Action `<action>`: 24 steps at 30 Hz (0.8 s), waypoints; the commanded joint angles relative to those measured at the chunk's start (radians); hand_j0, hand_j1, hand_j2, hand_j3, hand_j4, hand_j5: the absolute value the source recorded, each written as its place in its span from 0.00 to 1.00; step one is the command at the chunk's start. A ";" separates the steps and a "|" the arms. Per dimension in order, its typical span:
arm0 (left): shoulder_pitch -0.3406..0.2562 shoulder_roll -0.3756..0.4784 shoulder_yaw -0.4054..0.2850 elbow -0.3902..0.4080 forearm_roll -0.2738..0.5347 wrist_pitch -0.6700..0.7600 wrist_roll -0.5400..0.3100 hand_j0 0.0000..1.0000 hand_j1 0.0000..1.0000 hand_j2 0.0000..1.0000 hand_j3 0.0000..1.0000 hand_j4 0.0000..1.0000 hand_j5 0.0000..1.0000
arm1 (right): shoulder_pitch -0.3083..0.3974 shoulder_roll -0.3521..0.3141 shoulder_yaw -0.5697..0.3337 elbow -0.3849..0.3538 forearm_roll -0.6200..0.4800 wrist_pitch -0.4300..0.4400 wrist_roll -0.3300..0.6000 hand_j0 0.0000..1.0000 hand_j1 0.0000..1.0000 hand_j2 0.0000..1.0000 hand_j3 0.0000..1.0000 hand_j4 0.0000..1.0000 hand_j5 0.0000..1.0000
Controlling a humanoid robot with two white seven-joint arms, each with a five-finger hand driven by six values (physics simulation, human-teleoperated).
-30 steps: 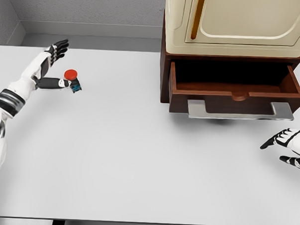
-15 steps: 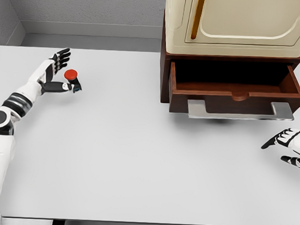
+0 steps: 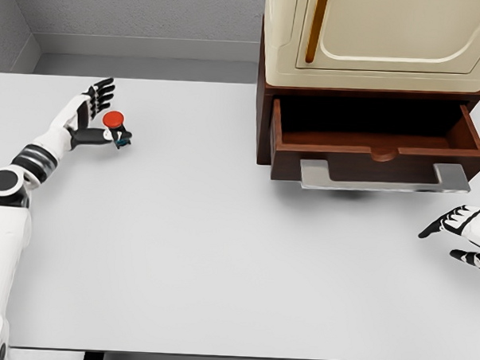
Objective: Put the switch into the drawer with left arm, and close the drawer with right arm
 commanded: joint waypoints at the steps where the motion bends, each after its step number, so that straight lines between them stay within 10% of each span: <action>1: 0.000 0.000 0.000 0.019 0.004 -0.001 0.000 1.00 1.00 1.00 1.00 1.00 1.00 | 0.000 -0.002 0.001 -0.003 -0.007 0.001 0.000 0.67 0.67 0.67 0.67 0.67 0.67; 24: 0.015 0.016 -0.023 0.012 -0.021 -0.007 -0.001 0.80 0.80 0.80 0.80 0.80 0.80 | 0.000 -0.002 0.000 -0.007 -0.009 0.001 0.000 0.67 0.67 0.67 0.67 0.67 0.67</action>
